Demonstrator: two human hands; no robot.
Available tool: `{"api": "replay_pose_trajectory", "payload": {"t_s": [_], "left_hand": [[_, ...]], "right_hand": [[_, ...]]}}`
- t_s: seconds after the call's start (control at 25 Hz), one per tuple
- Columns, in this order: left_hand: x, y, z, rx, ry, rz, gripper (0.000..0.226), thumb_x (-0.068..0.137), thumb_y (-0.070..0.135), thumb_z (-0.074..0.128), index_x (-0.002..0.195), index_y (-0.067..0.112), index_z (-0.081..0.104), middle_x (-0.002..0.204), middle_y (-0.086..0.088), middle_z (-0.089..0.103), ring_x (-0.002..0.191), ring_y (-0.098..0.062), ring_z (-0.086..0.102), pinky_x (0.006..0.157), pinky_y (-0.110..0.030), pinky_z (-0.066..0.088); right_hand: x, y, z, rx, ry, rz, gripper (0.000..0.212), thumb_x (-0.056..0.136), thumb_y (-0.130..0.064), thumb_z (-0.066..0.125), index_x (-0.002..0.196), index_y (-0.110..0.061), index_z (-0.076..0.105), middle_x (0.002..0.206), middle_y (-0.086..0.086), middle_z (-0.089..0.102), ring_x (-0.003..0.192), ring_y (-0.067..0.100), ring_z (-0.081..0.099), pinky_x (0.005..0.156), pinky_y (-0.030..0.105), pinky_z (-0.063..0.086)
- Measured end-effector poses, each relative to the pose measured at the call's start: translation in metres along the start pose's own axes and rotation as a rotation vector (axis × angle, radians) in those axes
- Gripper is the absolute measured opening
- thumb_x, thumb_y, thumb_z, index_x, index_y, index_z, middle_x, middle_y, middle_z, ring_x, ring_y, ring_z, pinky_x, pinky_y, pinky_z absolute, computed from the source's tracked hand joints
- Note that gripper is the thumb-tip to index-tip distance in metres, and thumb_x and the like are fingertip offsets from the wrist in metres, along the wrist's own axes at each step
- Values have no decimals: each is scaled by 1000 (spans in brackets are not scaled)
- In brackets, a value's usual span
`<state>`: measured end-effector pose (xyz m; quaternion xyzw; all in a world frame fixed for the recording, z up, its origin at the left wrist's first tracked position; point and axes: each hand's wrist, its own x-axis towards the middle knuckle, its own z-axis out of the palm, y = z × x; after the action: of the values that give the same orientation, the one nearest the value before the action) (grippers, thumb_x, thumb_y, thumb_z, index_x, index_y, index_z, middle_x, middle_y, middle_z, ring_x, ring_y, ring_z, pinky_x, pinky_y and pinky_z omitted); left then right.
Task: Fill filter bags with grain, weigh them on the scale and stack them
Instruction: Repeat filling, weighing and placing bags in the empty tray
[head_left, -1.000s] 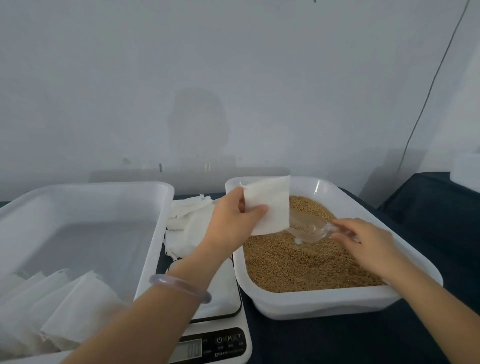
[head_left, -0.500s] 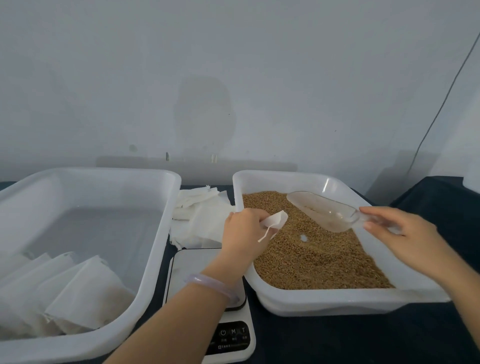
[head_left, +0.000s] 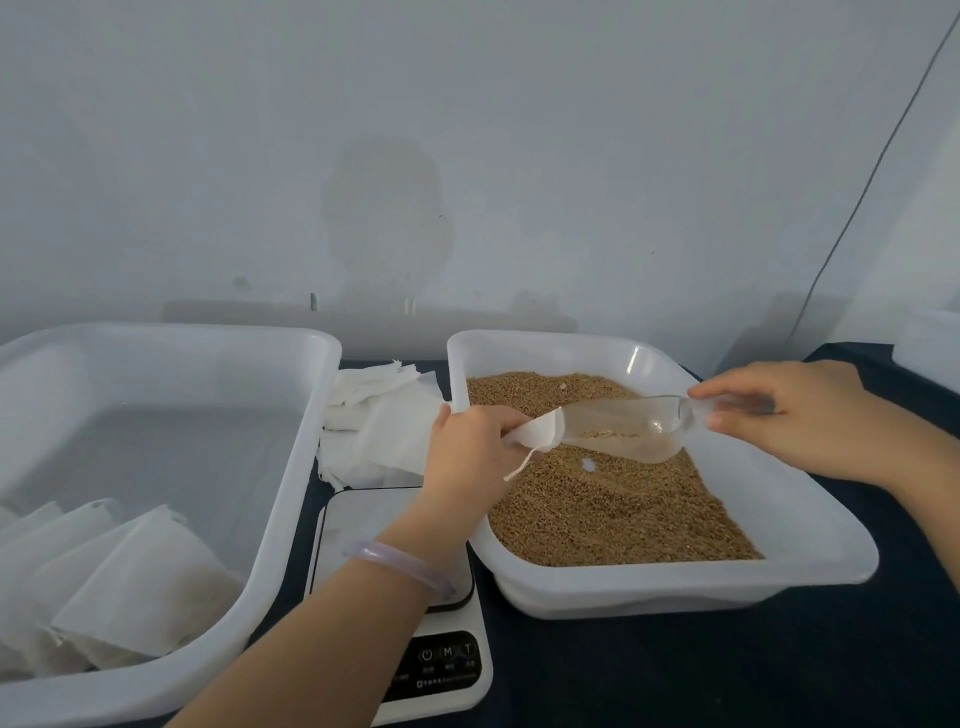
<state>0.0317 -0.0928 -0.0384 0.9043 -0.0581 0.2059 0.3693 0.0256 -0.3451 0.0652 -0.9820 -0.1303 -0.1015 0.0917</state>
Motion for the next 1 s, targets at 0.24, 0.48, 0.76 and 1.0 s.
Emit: {"api": "replay_pose_trajectory", "payload": {"t_s": [0.24,0.48,0.76,1.0], "left_hand": [[1,2,2,152,-37,98,30,79,43,69,107,33,66,104,11,62,110,-11,50,117,-43,1],[1,5,0,88,-142,203,62,66,57,75,118,25,60,114,11,60,117,-11,47,115,-34,9],[-1,7,-2,91,-214,185,87,66,55,75,139,23,41,134,9,53,128,-10,42,116,-30,2],[-1,13,-5,58,-324,172,71,71,43,76,134,26,48,90,9,62,82,-11,53,91,-30,42]], "right_hand": [[11,-7,-4,-137,-25,-59,24,91,-44,53,115,-48,56,115,-16,63,116,9,52,108,35,22],[15,-9,-8,-248,17,-125,28,91,-46,51,119,-48,54,110,-22,58,115,7,48,105,31,10],[22,-13,-18,-343,-12,-253,27,89,-46,53,116,-48,55,96,-23,49,97,0,38,108,31,0],[28,-22,-18,-405,-38,-281,30,91,-45,52,121,-48,53,114,-18,54,116,5,40,112,35,-5]]}}
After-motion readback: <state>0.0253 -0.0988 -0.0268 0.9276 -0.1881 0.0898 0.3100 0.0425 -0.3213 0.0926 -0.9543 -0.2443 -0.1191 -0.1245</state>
